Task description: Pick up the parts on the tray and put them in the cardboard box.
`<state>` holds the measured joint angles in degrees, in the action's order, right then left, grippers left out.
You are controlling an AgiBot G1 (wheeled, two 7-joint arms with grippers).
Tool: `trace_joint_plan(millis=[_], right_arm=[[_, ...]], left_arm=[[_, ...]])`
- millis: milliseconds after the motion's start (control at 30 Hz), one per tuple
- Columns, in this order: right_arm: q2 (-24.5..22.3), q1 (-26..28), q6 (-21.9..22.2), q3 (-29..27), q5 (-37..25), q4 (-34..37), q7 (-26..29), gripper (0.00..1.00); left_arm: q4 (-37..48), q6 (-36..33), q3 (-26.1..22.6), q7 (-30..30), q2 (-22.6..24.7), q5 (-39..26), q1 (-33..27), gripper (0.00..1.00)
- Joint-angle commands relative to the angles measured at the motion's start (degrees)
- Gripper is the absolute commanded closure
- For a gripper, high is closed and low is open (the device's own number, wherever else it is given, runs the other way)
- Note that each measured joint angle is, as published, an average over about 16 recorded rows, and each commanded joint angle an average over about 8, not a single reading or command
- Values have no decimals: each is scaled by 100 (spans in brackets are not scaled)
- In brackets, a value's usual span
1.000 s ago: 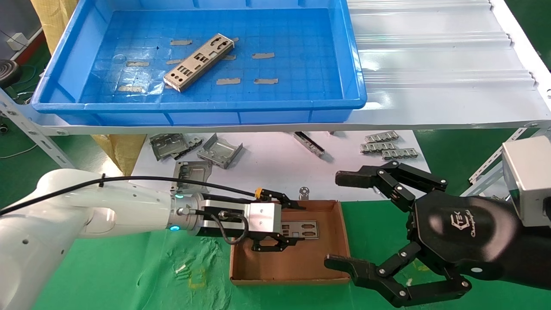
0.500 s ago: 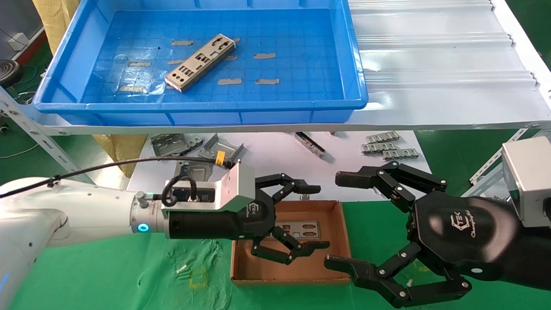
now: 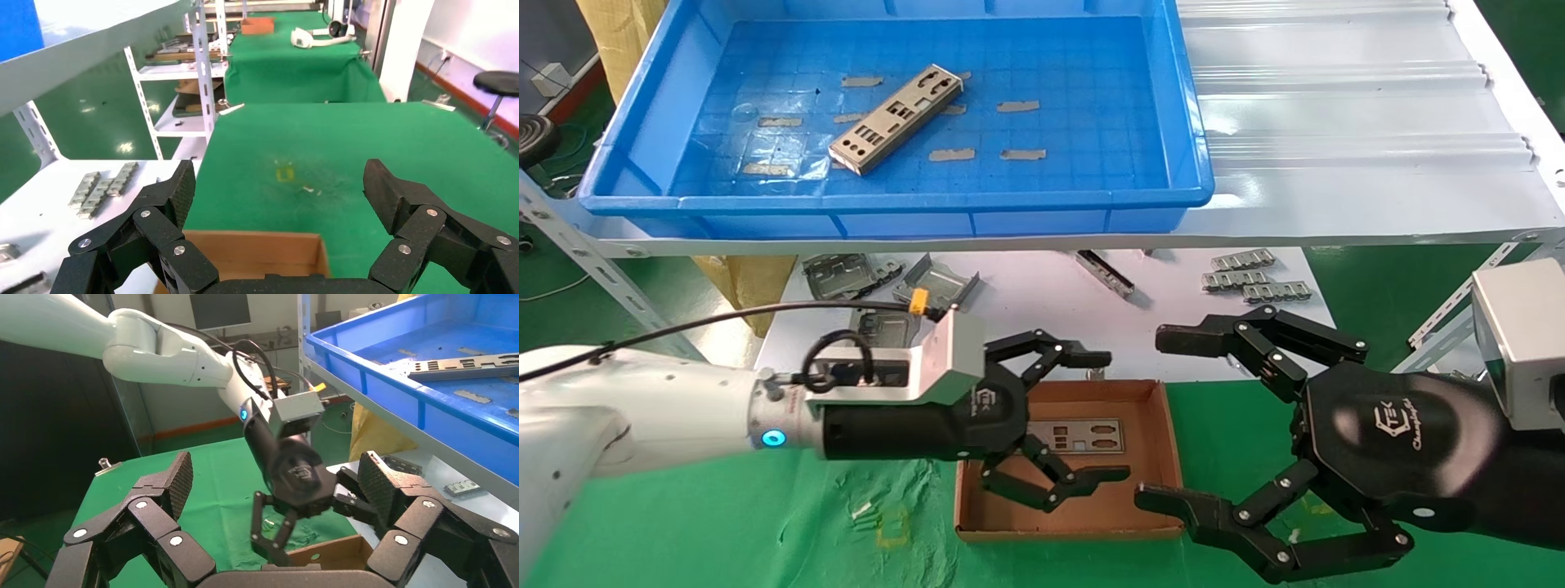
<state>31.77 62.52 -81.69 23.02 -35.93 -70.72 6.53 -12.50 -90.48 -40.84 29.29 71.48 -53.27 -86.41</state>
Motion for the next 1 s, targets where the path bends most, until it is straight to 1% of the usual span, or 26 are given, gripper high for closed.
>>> trace_joint_plan(millis=[33, 1000], right_arm=[[0, 0, 0, 0, 0, 0, 0, 0], [0, 0, 0, 0, 0, 0, 0, 0]], left_arm=[[-172, 4, 75, -118, -106, 40, 73, 0], [-3398, 262, 1383, -2230, -2030, 638, 1383, 0]])
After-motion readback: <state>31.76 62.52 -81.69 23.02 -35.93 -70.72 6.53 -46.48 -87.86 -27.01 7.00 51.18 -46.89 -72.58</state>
